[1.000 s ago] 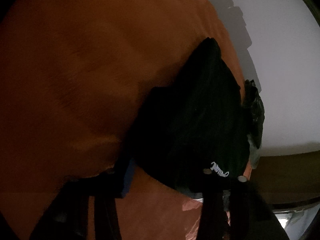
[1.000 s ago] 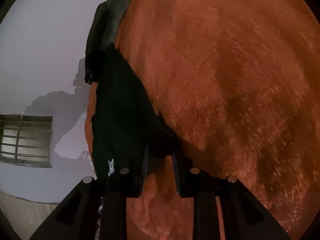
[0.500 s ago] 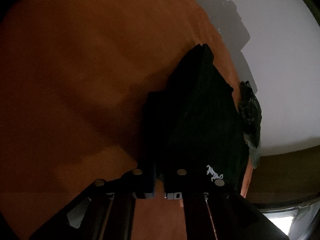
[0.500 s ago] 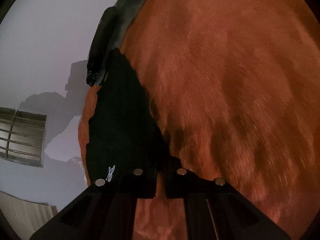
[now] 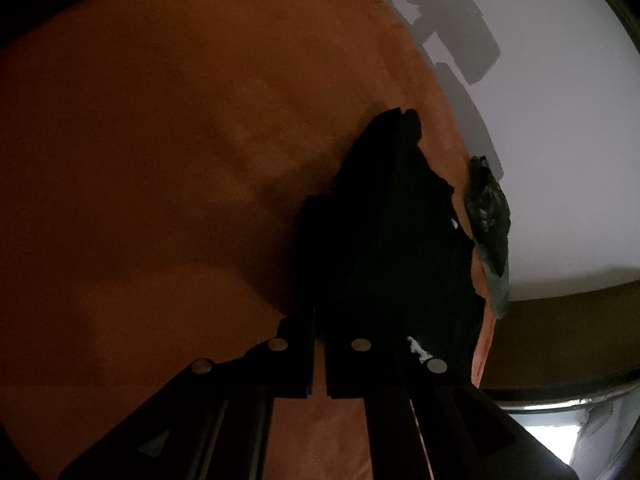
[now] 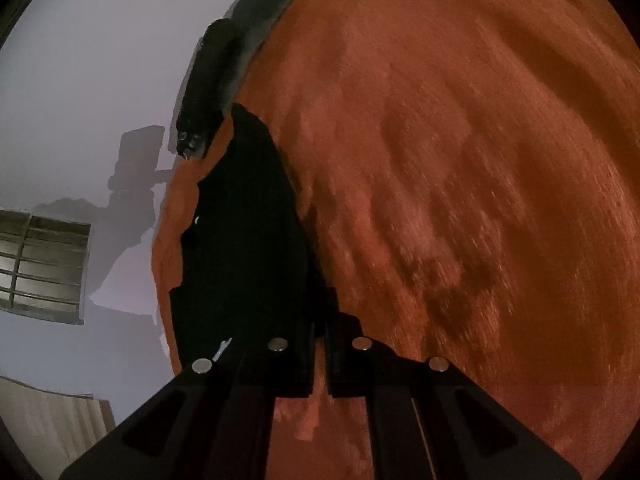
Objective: Fold clothes
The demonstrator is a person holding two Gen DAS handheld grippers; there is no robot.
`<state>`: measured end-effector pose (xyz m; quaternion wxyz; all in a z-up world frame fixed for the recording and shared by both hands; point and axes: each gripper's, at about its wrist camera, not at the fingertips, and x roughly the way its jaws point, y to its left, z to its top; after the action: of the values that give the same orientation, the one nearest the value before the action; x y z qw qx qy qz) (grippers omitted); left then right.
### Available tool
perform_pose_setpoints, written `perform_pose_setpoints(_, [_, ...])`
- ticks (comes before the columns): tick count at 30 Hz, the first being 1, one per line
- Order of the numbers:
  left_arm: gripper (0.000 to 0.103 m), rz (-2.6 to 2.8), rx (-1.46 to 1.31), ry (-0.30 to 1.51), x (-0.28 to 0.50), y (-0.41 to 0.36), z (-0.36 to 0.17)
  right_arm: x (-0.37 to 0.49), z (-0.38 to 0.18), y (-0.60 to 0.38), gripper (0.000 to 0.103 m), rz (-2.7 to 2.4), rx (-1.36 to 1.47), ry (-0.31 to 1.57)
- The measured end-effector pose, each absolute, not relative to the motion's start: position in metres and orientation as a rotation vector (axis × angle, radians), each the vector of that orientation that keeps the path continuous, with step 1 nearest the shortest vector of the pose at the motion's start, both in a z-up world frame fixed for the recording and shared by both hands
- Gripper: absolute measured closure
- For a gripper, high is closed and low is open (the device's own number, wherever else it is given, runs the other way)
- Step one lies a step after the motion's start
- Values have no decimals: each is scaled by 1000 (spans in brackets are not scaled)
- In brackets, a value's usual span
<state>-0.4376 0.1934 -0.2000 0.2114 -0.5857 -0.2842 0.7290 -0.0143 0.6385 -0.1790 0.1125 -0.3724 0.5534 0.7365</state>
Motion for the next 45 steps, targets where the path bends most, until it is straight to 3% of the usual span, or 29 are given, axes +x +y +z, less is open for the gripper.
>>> perform_pose_setpoints(8, [103, 2102, -1708, -699, -411, 141, -193, 12, -172, 622, 101, 2124, -1163, 1602])
perform_pose_setpoints(16, [101, 2062, -1614, -330, -445, 184, -174, 32, -201, 647, 98, 2025, -1340, 1467])
perform_pose_setpoints(17, [96, 2041, -1559, -238, -455, 201, -166, 24, -193, 650, 96, 2081, -1344, 1373])
perform_pose_setpoints(18, [91, 2038, -1531, -164, -461, 212, -160, 16, -185, 652, 87, 2139, -1353, 1280])
perform_pose_setpoints(19, [77, 2047, -1513, -73, -470, 225, -156, 2, -177, 650, 72, 2210, -1387, 1194])
perform_pose_setpoints(20, [66, 2049, -1486, -19, -478, 237, -153, -10, -170, 647, 66, 2274, -1418, 1110])
perform_pose_setpoints(21, [64, 2048, -1456, 25, -485, 247, -151, -21, -165, 642, 62, 2321, -1441, 1048])
perform_pose_setpoints(24, [57, 1994, -1361, 123, -513, 284, -146, -63, -146, 626, 62, 2502, -1480, 796])
perform_pose_setpoints(26, [44, 2006, -1301, 217, -535, 316, -145, -86, -140, 626, 60, 2594, -1482, 665])
perform_pose_setpoints(29, [42, 2164, -1286, 257, -565, 349, -156, -140, -139, 638, 59, 2644, -1462, 500])
perform_pose_setpoints(31, [42, 2234, -1276, 231, -580, 366, -165, -170, -139, 652, 59, 2636, -1370, 427])
perform_pose_setpoints(38, [44, 2132, -1269, 278, -603, 421, -187, -255, -161, 684, 59, 2561, -1348, 547])
perform_pose_setpoints(39, [48, 2116, -1266, 297, -602, 426, -188, -262, -165, 685, 61, 2545, -1368, 537])
perform_pose_setpoints(41, [85, 2101, -1246, 346, -599, 435, -187, -270, -172, 687, 81, 2532, -1399, 515])
perform_pose_setpoints(42, [92, 2089, -1231, 355, -597, 437, -186, -274, -174, 686, 94, 2533, -1414, 496])
perform_pose_setpoints(45, [98, 2098, -1148, 380, -588, 439, -178, -274, -169, 677, 98, 2568, -1368, 398])
